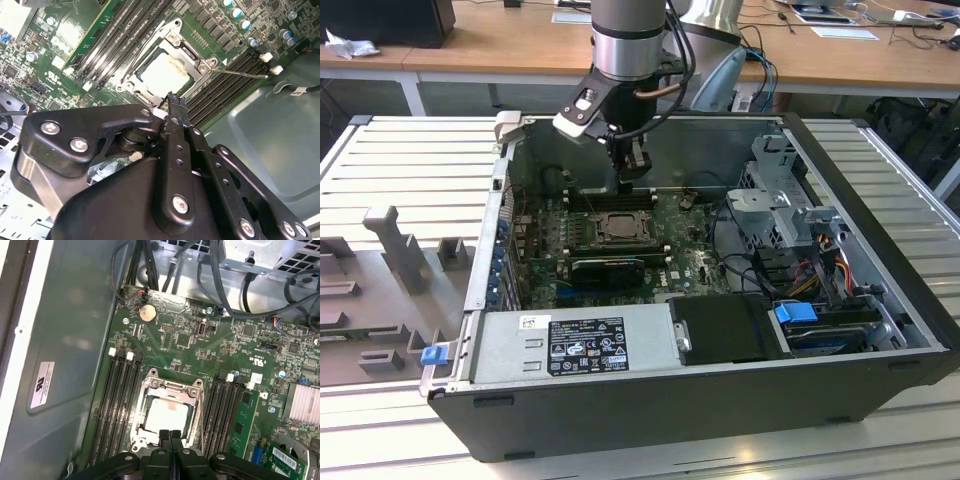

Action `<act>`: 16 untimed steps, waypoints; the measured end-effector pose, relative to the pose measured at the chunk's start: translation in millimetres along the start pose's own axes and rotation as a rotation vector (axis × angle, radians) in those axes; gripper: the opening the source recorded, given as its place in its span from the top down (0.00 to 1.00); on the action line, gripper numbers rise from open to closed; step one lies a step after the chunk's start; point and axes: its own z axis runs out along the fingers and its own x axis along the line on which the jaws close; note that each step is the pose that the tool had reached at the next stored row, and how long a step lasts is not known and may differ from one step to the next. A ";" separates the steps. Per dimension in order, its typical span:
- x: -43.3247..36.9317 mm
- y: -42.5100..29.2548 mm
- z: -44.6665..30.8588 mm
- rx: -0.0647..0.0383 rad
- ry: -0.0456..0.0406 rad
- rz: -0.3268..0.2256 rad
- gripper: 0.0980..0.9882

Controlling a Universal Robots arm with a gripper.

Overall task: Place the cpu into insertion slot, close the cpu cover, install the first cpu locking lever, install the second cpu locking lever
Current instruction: 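Install the first cpu locking lever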

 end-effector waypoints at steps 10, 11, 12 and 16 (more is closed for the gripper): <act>0.0 0.0 0.0 0.000 0.0009 -0.038 0.99; 0.0 0.0 0.0 0.000 0.0010 -0.040 0.99; 0.0 0.0 0.0 0.000 0.0011 -0.043 0.99; 0.0 0.0 0.0 0.000 0.0016 -0.062 0.99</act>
